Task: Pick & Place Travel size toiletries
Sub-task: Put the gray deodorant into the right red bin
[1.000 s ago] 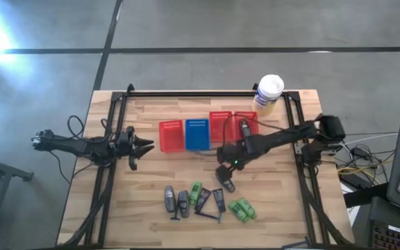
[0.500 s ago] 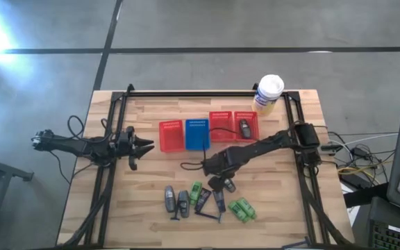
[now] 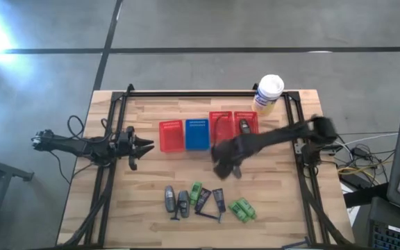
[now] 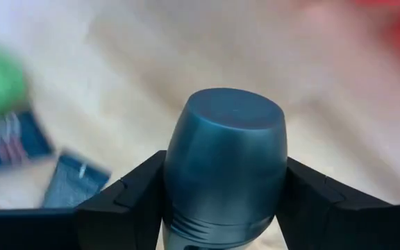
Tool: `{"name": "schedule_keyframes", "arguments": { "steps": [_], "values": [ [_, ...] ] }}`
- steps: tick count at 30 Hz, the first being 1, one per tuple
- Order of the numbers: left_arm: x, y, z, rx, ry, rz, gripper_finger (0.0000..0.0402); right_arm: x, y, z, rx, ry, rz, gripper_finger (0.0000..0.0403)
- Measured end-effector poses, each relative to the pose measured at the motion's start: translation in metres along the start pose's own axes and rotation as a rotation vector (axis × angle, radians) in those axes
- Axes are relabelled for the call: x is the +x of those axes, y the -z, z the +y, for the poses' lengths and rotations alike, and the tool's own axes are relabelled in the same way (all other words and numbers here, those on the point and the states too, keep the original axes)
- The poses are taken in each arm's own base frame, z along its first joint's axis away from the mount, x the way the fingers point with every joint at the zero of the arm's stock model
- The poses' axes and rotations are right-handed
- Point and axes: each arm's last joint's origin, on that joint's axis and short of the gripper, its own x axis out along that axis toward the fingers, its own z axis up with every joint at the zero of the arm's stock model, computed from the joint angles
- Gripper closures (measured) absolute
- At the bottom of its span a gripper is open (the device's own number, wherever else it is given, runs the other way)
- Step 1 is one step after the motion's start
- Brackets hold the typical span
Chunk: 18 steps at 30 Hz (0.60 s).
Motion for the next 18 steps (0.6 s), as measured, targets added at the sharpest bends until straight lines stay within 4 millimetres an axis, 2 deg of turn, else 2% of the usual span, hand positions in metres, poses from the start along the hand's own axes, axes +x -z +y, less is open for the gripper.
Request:
{"name": "schedule_keyframes", "arguments": {
  "steps": [4, 7, 9, 11, 14, 18],
  "values": [
    [0.0, 0.0, 0.0, 0.0, 0.0, 0.0, 0.0293, -0.043, -0.023, -0.053, 0.275, -0.009, -0.126, 0.0198],
    [0.0, 0.0, 0.0, 0.0, 0.0, -0.001, 0.0294, -0.058, -0.041, -0.1, 0.465, 0.008, -0.227, 0.0198],
    [0.0, 0.0, 0.0, -0.001, 0.0, -0.002, 0.0293, -0.053, -0.054, -0.126, 0.536, 0.018, -0.254, 0.0194],
    [0.0, 0.0, 0.0, -0.001, 0.0, -0.002, 0.0294, -0.045, -0.064, -0.142, 0.552, -0.012, -0.253, 0.0184],
    [0.0, 0.0, 0.0, -0.001, 0.001, -0.002, 0.0294, -0.031, -0.074, -0.148, 0.525, -0.083, -0.25, 0.017],
    [0.0, 0.0, 0.0, -0.001, 0.001, -0.003, 0.0294, -0.01, -0.078, -0.153, 0.512, -0.041, -0.219, 0.0155]
  ]
}}
